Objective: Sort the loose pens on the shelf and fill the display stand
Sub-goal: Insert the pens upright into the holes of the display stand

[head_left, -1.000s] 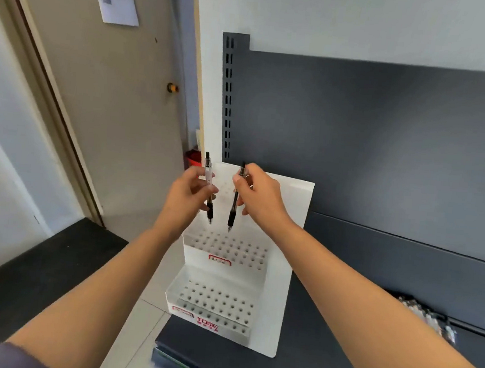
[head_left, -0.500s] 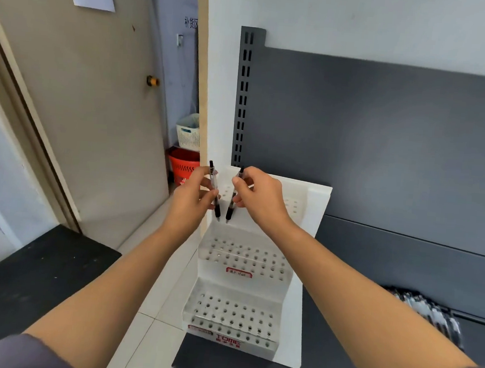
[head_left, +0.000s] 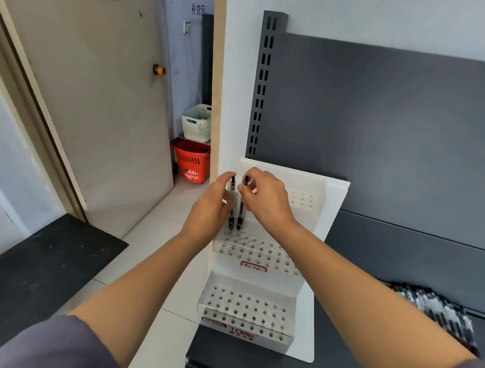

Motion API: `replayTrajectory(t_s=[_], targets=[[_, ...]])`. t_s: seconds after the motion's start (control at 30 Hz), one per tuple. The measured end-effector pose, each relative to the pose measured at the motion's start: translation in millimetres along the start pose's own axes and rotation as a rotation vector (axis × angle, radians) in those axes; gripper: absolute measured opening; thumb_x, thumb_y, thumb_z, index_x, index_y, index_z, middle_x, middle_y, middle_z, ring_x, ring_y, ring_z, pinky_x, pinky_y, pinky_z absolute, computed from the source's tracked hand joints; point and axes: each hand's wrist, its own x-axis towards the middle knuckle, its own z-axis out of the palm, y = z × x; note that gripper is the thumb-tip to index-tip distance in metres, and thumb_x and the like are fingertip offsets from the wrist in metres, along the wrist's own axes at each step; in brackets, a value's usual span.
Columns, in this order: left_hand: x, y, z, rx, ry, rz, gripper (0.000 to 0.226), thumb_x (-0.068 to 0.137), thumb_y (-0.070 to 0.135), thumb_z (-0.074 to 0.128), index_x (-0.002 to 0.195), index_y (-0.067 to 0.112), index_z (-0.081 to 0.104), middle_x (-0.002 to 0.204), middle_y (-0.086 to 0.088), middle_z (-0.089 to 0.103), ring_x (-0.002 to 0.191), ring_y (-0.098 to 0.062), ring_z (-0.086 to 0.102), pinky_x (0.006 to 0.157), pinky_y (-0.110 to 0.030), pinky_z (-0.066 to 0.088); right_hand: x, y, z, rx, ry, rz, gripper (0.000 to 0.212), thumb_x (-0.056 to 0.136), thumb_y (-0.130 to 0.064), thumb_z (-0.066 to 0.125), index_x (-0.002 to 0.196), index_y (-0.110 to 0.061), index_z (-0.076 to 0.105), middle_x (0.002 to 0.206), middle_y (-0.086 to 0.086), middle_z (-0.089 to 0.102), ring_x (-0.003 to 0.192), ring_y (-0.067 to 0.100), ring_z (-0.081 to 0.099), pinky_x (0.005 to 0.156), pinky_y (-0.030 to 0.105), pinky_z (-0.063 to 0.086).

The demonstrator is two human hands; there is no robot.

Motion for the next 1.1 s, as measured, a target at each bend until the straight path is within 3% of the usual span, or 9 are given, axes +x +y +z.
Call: replayTrajectory(t_s=[0.1,0.27,0.33,0.47,0.67,0.77,0.9,1.1], targets=[[-0.7,-0.2,-1.6,0.011,-0.033,0.024,0.051,0.089,0.008,0.053,0.134,0.027,0.037,0.098,0.002,0.056,0.079,-0.017,0.060,0.069,-0.035,0.051,2.5,1.0,-0.8,0.001,-0.111,0.015,0.019,0.096,-0.021,0.049,0.097,-0.010,0.065,0.091,0.010,0.066,0.078,0.026,0.066,0.078,0.037,0.053],[1.7,4.1,-6.7,0.062,-0.036,-0.007,0.027,0.092,0.027,0.055,0.116,0.016,0.053,0.100,-0.001,0.063,0.081,-0.018,0.062,0.075,-0.040,0.053,7.6,3.6,-12.0,0.096,-0.208,0.034,0.018,0.095,-0.012,0.048,0.091,-0.011,0.066,0.087,0.010,0.069,0.068,0.020,0.069,0.067,0.035,0.059],[4.9,6.6,-6.3,0.078,0.007,-0.023,0.021,0.091,0.023,0.057,0.109,0.011,0.059,0.100,-0.004,0.065,0.085,-0.020,0.061,0.078,-0.039,0.051,8.3,4.1,-12.9,0.076,-0.189,0.038,0.013,0.094,-0.015,0.052,0.092,-0.015,0.065,0.087,0.005,0.068,0.071,0.019,0.068,0.067,0.039,0.059],[8.7,11.0,-6.9,0.052,0.009,-0.040,0.024,0.091,0.015,0.057,0.114,0.008,0.056,0.097,-0.007,0.068,0.088,-0.024,0.063,0.078,-0.037,0.051,9.9,2.2,-12.1,-0.027,-0.148,0.051,0.010,0.091,-0.025,0.056,0.087,-0.019,0.062,0.087,-0.001,0.067,0.080,0.021,0.065,0.075,0.039,0.054],[6.2,8.1,-10.0,0.046,-0.017,-0.019,0.019,0.093,0.008,0.050,0.111,0.011,0.051,0.095,-0.009,0.068,0.082,-0.026,0.060,0.071,-0.033,0.049,8.2,1.6,-8.6,-0.102,-0.097,0.018,0.011,0.093,-0.028,0.055,0.090,-0.020,0.061,0.087,-0.003,0.063,0.082,0.019,0.058,0.064,0.029,0.043],[6.1,9.5,-9.1,0.054,-0.021,-0.032,0.015,0.091,0.012,0.055,0.106,0.010,0.056,0.097,-0.008,0.066,0.080,-0.020,0.057,0.072,-0.031,0.047,7.8,5.7,-10.4,-0.077,-0.111,-0.001,0.012,0.094,-0.027,0.054,0.094,-0.018,0.063,0.090,0.000,0.065,0.084,0.020,0.059,0.071,0.033,0.050],[4.8,12.2,-6.3,0.121,0.029,-0.085,0.008,0.090,0.016,0.057,0.091,0.008,0.057,0.082,-0.007,0.065,0.074,-0.023,0.058,0.068,-0.037,0.049,9.9,10.6,-12.6,-0.028,-0.163,-0.037,0.011,0.094,-0.020,0.054,0.091,-0.017,0.065,0.082,0.000,0.066,0.081,0.021,0.062,0.079,0.038,0.053],[1.5,21.8,-2.9,0.209,0.079,-0.154,0.010,0.090,0.018,0.053,0.085,0.009,0.053,0.077,-0.008,0.063,0.072,-0.029,0.058,0.060,-0.041,0.049,13.9,12.1,-11.2,0.018,-0.193,-0.070,0.011,0.093,-0.018,0.056,0.093,-0.014,0.065,0.082,-0.001,0.063,0.082,0.020,0.062,0.076,0.033,0.051]])
